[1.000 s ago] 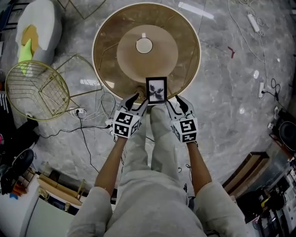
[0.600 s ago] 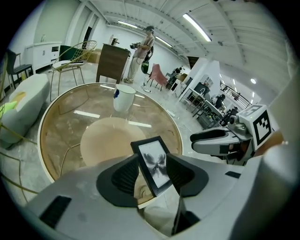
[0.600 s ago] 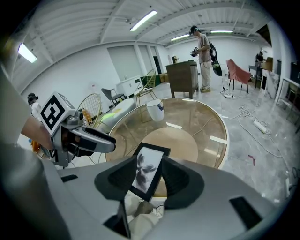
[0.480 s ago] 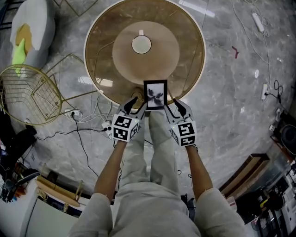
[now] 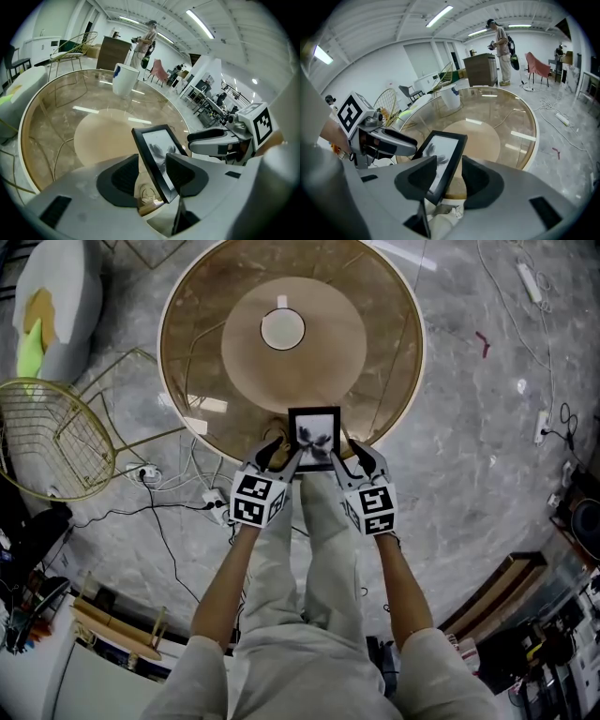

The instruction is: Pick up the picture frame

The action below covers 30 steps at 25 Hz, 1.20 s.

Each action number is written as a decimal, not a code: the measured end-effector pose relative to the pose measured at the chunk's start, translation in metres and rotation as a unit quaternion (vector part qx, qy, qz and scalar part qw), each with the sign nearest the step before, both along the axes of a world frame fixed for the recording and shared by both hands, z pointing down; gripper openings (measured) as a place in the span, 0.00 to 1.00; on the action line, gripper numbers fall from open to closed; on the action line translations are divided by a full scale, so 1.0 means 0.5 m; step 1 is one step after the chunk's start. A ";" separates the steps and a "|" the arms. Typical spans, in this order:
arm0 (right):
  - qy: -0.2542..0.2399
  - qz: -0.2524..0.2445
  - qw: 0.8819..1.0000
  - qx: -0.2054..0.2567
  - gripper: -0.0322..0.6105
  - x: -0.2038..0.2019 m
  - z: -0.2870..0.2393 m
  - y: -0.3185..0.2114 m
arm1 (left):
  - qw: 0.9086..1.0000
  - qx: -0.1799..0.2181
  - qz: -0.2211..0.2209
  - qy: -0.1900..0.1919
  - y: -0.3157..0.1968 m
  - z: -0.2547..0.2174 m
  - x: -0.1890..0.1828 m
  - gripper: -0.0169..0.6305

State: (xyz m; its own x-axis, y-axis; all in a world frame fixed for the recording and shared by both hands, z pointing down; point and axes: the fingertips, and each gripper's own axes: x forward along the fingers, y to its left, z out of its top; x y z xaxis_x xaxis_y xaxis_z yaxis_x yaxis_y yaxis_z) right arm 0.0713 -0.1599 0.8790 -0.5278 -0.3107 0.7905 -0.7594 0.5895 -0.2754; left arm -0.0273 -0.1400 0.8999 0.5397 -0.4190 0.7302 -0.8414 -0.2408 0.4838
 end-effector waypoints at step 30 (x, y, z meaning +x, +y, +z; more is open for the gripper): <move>-0.020 0.033 0.999 -0.036 0.21 -0.017 0.060 0.004 | 1.000 -0.004 -0.022 -0.007 -0.003 0.034 0.005 0.19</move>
State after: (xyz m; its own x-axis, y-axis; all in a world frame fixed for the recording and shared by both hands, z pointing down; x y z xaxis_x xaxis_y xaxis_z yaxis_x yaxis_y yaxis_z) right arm 0.0630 -0.1578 0.9091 -0.5390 -0.2894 0.7910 -0.7839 0.5158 -0.3454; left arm -0.0248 -0.1415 0.9168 0.5112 -0.4365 0.7403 -0.8574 -0.2000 0.4742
